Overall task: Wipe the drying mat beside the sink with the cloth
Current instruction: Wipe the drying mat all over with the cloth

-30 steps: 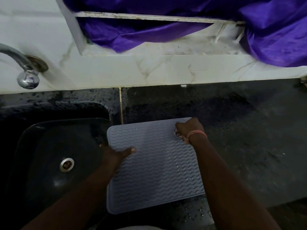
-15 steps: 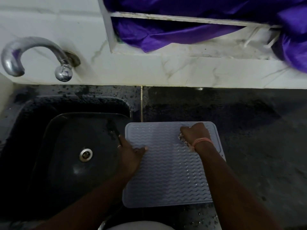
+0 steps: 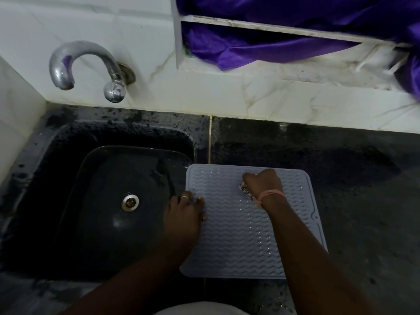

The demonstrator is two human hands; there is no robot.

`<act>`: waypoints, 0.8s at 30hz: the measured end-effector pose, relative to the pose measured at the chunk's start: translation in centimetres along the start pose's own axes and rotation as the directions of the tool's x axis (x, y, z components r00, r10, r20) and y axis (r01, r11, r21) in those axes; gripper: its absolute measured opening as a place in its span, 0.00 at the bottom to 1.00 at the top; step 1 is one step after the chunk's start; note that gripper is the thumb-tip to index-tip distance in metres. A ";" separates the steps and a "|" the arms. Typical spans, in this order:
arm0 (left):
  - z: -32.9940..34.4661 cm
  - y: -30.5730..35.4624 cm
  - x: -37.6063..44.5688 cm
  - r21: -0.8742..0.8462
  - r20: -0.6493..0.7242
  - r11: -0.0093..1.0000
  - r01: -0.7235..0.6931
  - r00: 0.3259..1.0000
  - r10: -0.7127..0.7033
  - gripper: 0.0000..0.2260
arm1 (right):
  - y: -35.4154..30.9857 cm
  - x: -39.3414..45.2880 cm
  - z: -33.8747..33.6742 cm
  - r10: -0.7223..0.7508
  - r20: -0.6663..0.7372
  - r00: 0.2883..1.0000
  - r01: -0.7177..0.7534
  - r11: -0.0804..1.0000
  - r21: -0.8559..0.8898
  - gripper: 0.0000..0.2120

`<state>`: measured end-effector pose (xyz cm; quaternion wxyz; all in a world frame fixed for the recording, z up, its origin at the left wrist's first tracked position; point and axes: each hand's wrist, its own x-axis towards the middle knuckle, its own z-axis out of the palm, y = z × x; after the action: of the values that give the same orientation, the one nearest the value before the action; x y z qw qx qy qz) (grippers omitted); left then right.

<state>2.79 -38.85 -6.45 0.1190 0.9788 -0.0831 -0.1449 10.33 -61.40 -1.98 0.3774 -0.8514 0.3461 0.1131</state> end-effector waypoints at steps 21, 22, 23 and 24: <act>0.3 -0.4 0.2 -0.085 -0.021 0.994 0.072 0.997 -0.074 0.18 | -7.2 -4.2 10.6 -0.046 0.312 0.949 -0.029 0.972 0.233 0.13; 0.2 -0.3 0.1 -0.089 -0.021 0.993 0.080 0.996 -0.082 0.18 | -7.7 -4.4 10.9 -0.040 0.357 0.933 -0.057 0.965 0.256 0.10; 0.1 -0.2 0.2 -0.092 -0.016 0.991 0.094 0.995 -0.096 0.17 | -8.0 -4.7 11.1 -0.024 0.409 0.912 -0.094 0.959 0.266 0.09; -0.1 -0.2 0.2 -0.102 -0.011 0.988 0.116 0.993 -0.118 0.17 | -8.2 -5.0 11.4 -0.001 0.461 0.887 -0.139 0.953 0.269 0.11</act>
<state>3.02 -38.66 -6.46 0.1606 0.9758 -0.0168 -0.1473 12.99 -46.80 -2.92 0.5664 -0.7220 0.2912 0.2704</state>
